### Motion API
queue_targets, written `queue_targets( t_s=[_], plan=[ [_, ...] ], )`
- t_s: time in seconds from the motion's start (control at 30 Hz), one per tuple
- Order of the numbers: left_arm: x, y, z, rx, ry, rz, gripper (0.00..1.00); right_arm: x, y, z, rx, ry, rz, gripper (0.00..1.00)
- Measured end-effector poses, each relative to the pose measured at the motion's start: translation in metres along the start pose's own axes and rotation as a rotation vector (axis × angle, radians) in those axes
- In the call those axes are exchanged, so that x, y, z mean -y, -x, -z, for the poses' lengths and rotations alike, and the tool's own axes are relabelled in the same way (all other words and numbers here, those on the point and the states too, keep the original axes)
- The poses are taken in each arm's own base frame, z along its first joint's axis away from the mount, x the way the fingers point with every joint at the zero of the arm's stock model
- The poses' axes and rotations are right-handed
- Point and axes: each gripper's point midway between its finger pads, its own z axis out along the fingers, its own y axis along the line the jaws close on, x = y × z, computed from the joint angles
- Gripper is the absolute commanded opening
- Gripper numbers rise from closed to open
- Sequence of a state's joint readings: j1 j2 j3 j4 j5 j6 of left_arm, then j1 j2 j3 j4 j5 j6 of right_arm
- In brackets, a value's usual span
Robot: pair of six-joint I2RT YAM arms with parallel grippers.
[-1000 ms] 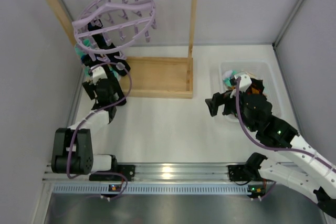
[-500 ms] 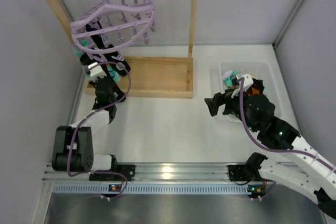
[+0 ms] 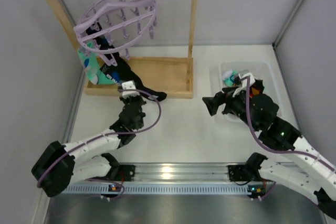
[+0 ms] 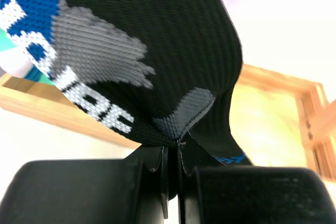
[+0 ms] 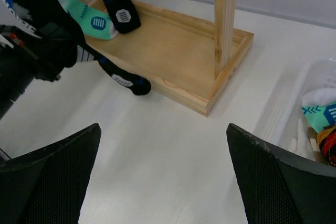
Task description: Remove the socks clipped to the hanger
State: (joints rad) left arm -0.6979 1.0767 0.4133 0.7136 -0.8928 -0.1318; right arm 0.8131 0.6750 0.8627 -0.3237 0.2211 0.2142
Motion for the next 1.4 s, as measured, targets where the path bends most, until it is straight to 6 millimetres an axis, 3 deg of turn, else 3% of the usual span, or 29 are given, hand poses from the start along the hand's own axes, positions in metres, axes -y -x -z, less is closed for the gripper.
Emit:
queue_targets(
  t_s=[0.1,0.3,0.47,0.6,0.9,1.17,1.4],
  plan=[
    [0.025,-0.001,0.019,-0.010,-0.015,-0.088,0.00,-0.004,0.016,-0.001,0.019,0.007,-0.002,1.00],
    [0.082,0.013,0.045,-0.007,-0.043,-0.199,0.00,-0.023,0.082,-0.008,0.099,0.043,-0.001,0.99],
    [0.125,0.017,0.050,-0.007,-0.039,-0.292,0.00,-0.039,0.119,-0.021,0.113,0.083,0.030,0.99],
    [0.153,0.004,0.048,-0.014,-0.043,-0.385,0.00,-0.051,0.143,-0.043,0.099,0.097,0.068,0.94],
    [0.189,-0.007,0.037,-0.014,-0.029,-0.521,0.00,-0.064,0.145,-0.108,-0.020,0.044,0.196,0.88],
    [0.210,-0.017,0.031,-0.011,-0.045,-0.624,0.00,-0.098,0.152,-0.166,-0.053,-0.010,0.386,0.82],
    [0.214,-0.017,0.031,-0.007,-0.066,-0.648,0.00,-0.119,0.108,-0.203,-0.140,-0.031,0.574,0.77]
  ],
)
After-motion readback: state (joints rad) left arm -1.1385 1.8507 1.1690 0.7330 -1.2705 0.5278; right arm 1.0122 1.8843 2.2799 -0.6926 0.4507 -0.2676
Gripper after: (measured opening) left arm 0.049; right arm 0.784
